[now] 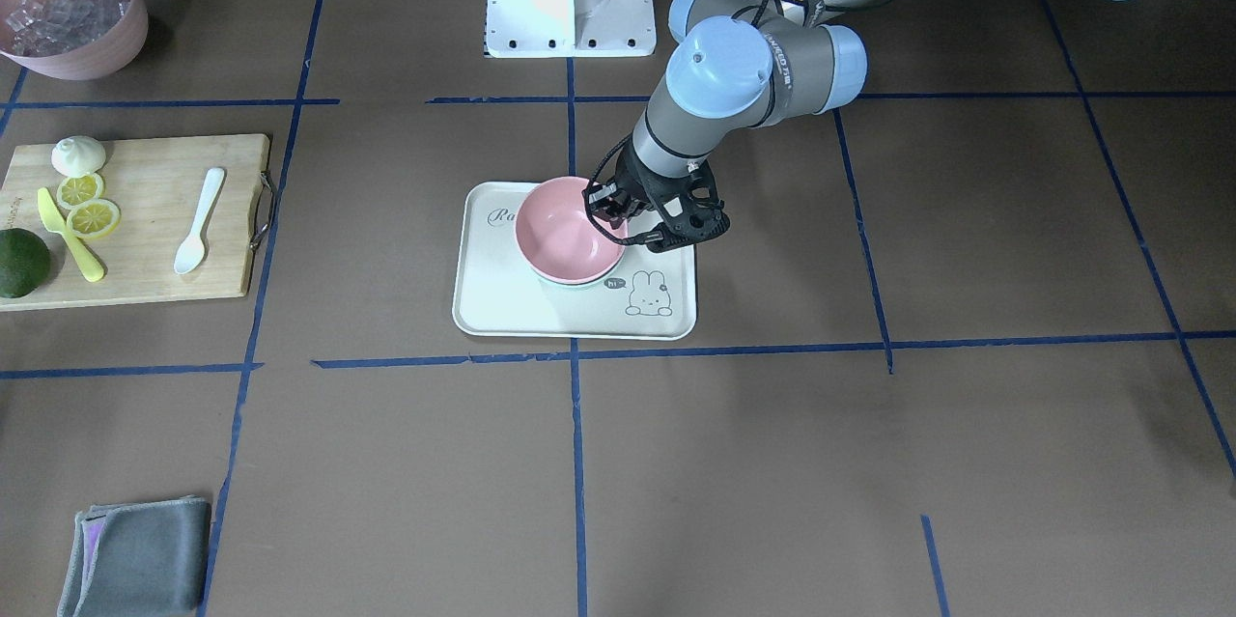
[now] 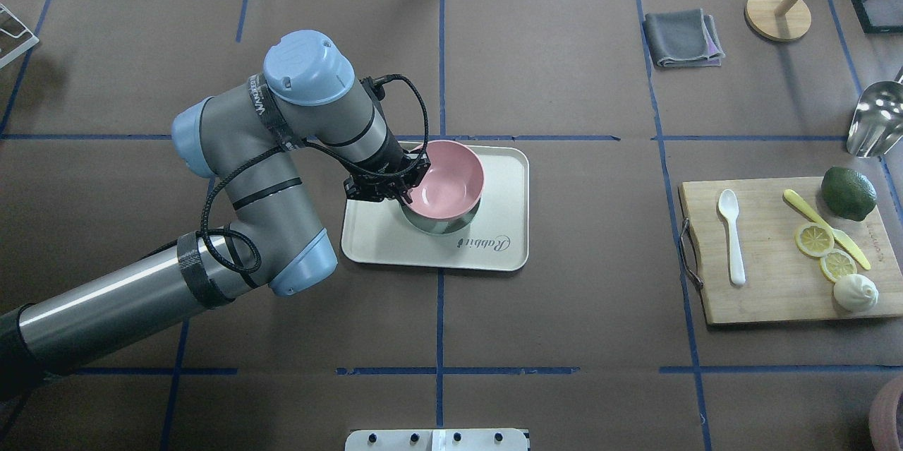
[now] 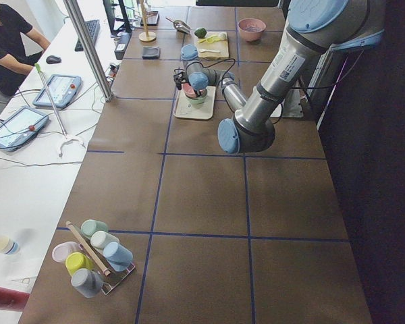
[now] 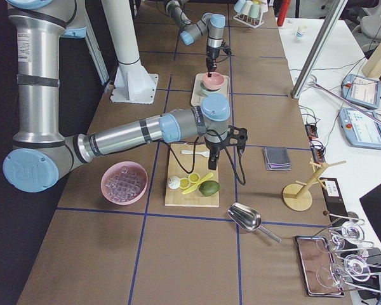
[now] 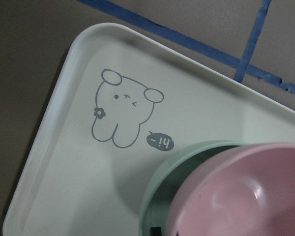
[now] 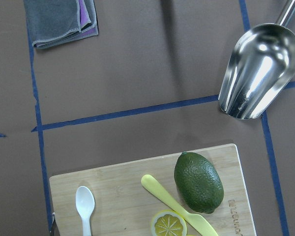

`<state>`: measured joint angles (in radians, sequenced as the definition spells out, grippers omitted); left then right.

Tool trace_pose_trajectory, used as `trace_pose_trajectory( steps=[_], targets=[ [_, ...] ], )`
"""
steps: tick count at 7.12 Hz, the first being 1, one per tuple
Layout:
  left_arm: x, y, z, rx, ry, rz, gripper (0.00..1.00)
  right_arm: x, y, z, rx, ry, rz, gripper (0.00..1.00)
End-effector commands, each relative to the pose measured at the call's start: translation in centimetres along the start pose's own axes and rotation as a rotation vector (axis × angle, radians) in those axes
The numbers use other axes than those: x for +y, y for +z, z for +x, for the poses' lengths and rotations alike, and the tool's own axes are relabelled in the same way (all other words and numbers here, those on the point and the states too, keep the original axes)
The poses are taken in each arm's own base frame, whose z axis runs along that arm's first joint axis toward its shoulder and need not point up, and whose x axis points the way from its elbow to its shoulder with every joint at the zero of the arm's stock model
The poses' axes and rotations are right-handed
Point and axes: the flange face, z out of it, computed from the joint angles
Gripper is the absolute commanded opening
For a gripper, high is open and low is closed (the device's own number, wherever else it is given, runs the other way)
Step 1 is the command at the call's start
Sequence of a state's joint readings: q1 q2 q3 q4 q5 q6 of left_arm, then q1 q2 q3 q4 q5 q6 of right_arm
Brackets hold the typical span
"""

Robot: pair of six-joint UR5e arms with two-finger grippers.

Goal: Stack pink bowl on green and place spoon
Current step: 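Lower the pink bowl into the green bowl and open the left gripper, then withdraw the left gripper from the bowls while the right gripper reaches toward the white spoon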

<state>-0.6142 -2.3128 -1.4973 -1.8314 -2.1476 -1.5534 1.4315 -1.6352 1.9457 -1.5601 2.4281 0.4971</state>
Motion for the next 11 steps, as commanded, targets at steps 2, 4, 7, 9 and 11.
trace_pose_trajectory(
  steps=[2, 4, 7, 9, 11],
  targets=[
    [0.0, 0.0, -0.3, -0.001, 0.005, -0.001, 1.00, 0.0, 0.0, 0.0, 0.002, 0.001, 0.002, 1.00],
    [0.0, -0.3, -0.2, 0.002, 0.005, 0.000, 1.00, 0.0, 0.1, -0.2, 0.002, -0.001, 0.000, 1.00],
    [-2.9, -7.0, -2.7, 0.007, 0.019, -0.033, 1.00, 0.9, 3.1, -2.5, 0.034, -0.015, -0.012, 1.00],
    [-1.9, -11.8, -6.0, -0.070, 0.103, -0.030, 1.00, 3.4, 6.8, -4.6, 0.014, 0.020, 0.025, 1.00],
    [-2.0, -16.9, -10.0, -0.130, 0.200, -0.011, 1.00, 5.8, 11.0, -8.7, 0.019, 0.065, 0.022, 1.00]
  ],
)
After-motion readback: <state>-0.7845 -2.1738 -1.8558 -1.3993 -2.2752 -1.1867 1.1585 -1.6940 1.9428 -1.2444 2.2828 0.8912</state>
